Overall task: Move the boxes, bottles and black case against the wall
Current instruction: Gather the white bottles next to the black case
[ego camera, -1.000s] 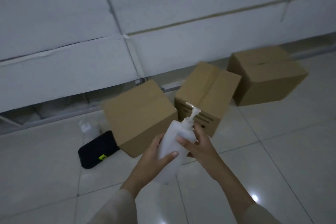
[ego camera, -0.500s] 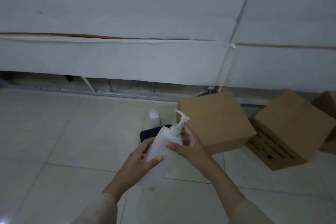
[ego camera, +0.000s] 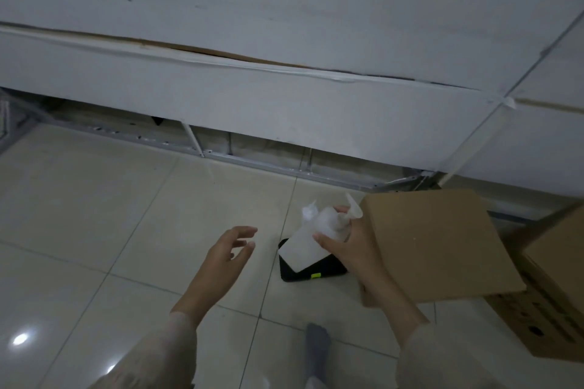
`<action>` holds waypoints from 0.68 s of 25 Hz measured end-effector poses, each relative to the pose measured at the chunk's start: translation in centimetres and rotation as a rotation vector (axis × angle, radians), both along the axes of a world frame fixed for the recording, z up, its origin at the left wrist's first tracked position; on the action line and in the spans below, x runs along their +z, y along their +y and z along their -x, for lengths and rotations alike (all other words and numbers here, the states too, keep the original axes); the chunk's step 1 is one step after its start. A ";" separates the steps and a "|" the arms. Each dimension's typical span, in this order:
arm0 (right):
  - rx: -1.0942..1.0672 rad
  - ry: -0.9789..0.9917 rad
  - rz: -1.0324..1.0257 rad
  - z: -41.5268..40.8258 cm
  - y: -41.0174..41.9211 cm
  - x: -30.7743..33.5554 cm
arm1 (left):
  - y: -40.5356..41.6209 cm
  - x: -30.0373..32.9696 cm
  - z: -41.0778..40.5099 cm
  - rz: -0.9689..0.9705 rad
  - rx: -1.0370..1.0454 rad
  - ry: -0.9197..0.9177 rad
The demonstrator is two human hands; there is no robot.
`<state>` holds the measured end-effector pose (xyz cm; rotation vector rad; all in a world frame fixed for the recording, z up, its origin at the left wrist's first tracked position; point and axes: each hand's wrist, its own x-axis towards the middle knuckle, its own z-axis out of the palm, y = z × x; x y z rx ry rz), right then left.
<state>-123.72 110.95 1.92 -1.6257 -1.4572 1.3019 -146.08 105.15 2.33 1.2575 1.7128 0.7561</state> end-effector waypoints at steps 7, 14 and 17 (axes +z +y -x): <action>-0.130 0.011 0.075 -3.1 12.0 -7.1 | 13.1 -4.4 -0.2 0.082 -0.009 0.058; -0.226 -0.011 0.142 -4.1 18.5 -16.9 | 20.6 -15.1 -4.6 0.208 -0.110 0.059; -0.250 -0.059 0.144 -4.0 19.7 -22.9 | 22.4 -21.3 -5.4 0.244 -0.194 0.097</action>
